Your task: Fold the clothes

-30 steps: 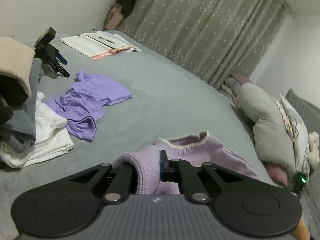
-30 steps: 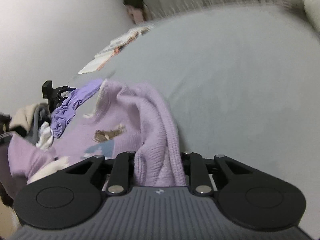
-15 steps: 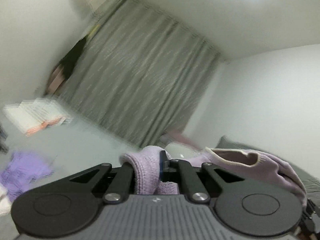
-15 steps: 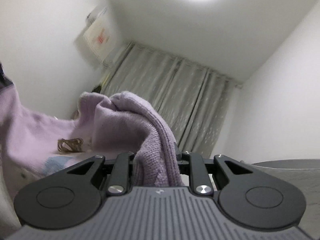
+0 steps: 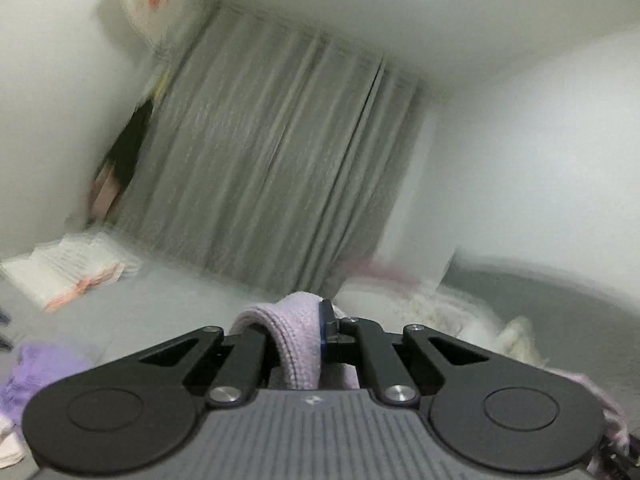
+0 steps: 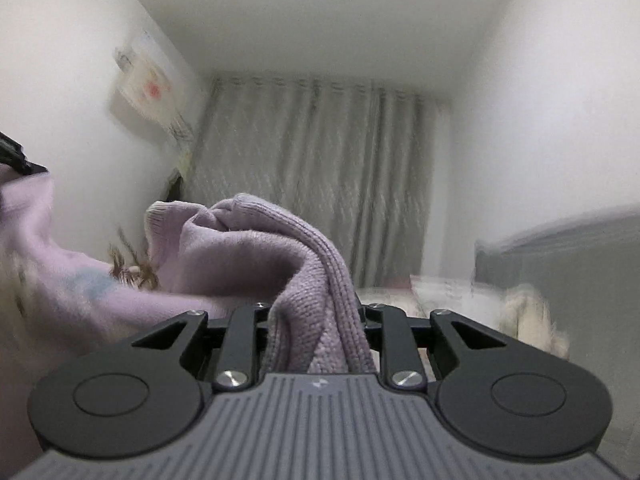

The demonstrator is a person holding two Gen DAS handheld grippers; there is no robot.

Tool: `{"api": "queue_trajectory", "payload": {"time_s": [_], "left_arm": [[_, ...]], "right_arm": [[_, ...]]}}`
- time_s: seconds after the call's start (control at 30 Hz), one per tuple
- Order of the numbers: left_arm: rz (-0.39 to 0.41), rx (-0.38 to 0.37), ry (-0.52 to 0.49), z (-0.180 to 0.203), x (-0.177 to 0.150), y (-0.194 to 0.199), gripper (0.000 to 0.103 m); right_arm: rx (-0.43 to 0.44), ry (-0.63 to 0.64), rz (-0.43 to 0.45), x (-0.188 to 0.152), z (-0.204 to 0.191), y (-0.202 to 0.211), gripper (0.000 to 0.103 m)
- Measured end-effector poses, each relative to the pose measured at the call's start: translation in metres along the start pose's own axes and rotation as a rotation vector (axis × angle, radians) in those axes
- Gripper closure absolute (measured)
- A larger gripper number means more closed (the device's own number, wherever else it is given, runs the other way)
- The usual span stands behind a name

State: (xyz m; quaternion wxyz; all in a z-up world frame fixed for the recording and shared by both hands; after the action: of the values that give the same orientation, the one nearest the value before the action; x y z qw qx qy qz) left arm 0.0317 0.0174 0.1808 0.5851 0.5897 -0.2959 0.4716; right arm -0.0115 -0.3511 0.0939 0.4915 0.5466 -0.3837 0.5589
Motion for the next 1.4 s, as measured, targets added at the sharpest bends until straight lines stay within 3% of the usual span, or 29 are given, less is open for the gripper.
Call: {"api": "queue_trajectory", "payload": {"time_s": [0.03, 0.1, 0.17, 0.23, 0.3, 0.37, 0.4, 0.5, 0.57, 0.63, 0.7, 0.77, 0.87, 0.9, 0.97, 1.03, 1.1, 1.23, 1.4], "left_arm": [[-0.115, 0.073, -0.050, 0.004, -0.024, -0.043, 0.096], [-0.261, 0.158, -0.081, 0.000, -0.066, -0.085, 0.096], [-0.425, 0.114, -0.030, -0.007, -0.139, -0.114, 0.093], [-0.406, 0.126, 0.009, -0.010, -0.160, -0.108, 0.090], [-0.390, 0.136, 0.033, -0.012, -0.169, -0.107, 0.083], [-0.357, 0.127, 0.050, -0.011, -0.165, -0.096, 0.079], [-0.341, 0.123, 0.059, -0.011, -0.162, -0.091, 0.075], [-0.260, 0.116, 0.030, -0.009, -0.150, -0.076, 0.061], [-0.153, 0.186, 0.045, -0.021, -0.140, -0.070, 0.048], [-0.121, 0.178, 0.058, -0.028, -0.141, -0.065, 0.046], [-0.135, 0.142, 0.079, -0.033, -0.146, -0.062, 0.044], [-0.182, 0.105, 0.101, -0.033, -0.159, -0.067, 0.044], [-0.192, 0.113, 0.082, -0.031, -0.168, -0.077, 0.044], [-0.195, 0.119, 0.074, -0.029, -0.171, -0.081, 0.044], [-0.186, 0.098, 0.064, -0.020, -0.174, -0.086, 0.042], [-0.174, 0.081, 0.051, -0.011, -0.177, -0.087, 0.035], [-0.157, 0.071, 0.035, -0.003, -0.178, -0.084, 0.034], [-0.131, 0.047, 0.018, 0.012, -0.183, -0.079, 0.032], [-0.075, 0.020, 0.013, 0.024, -0.178, -0.063, 0.029]], "right_arm": [[-0.016, -0.002, -0.113, -0.033, -0.004, -0.035, 0.071], [0.066, -0.054, -0.411, -0.109, -0.013, -0.092, 0.067], [0.168, -0.201, -0.528, -0.164, -0.008, -0.110, 0.067], [0.206, -0.242, -0.525, -0.171, 0.004, -0.114, 0.066], [0.218, -0.208, -0.463, -0.148, 0.013, -0.112, 0.059], [0.212, -0.251, -0.398, -0.135, 0.032, -0.104, 0.037], [0.213, -0.306, -0.392, -0.160, 0.057, -0.096, 0.034], [0.243, -0.369, -0.423, -0.167, 0.077, -0.073, 0.033], [0.243, -0.364, -0.456, -0.179, 0.089, -0.052, 0.026], [0.239, -0.386, -0.526, -0.196, 0.099, -0.041, 0.024], [0.244, -0.433, -0.616, -0.221, 0.105, -0.033, 0.025], [0.319, -0.488, -0.677, -0.235, 0.104, -0.032, 0.025], [0.360, -0.459, -0.745, -0.247, 0.096, -0.024, 0.030], [0.360, -0.446, -0.764, -0.250, 0.095, -0.023, 0.034], [0.392, -0.479, -0.753, -0.247, 0.095, -0.022, 0.065], [0.404, -0.492, -0.727, -0.238, 0.096, -0.019, 0.077], [0.410, -0.484, -0.679, -0.224, 0.101, -0.010, 0.075], [0.429, -0.487, -0.665, -0.229, 0.113, 0.004, 0.057], [0.489, -0.504, -0.727, -0.248, 0.110, 0.007, 0.062]]}}
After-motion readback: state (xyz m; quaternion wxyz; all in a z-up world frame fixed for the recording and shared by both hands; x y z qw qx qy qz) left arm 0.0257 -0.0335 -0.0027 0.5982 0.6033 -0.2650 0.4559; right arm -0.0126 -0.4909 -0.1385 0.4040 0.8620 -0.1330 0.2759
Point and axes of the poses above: each gripper's, at about its wrist camera, not at the fingertips, and y roughly against the way its jaws point, z to its right, x to its top, the point moved 6 cm from there along -y, roughly the way its jaws point, and after that the axes turned 15 degrees about x, right-handed, at the moved point
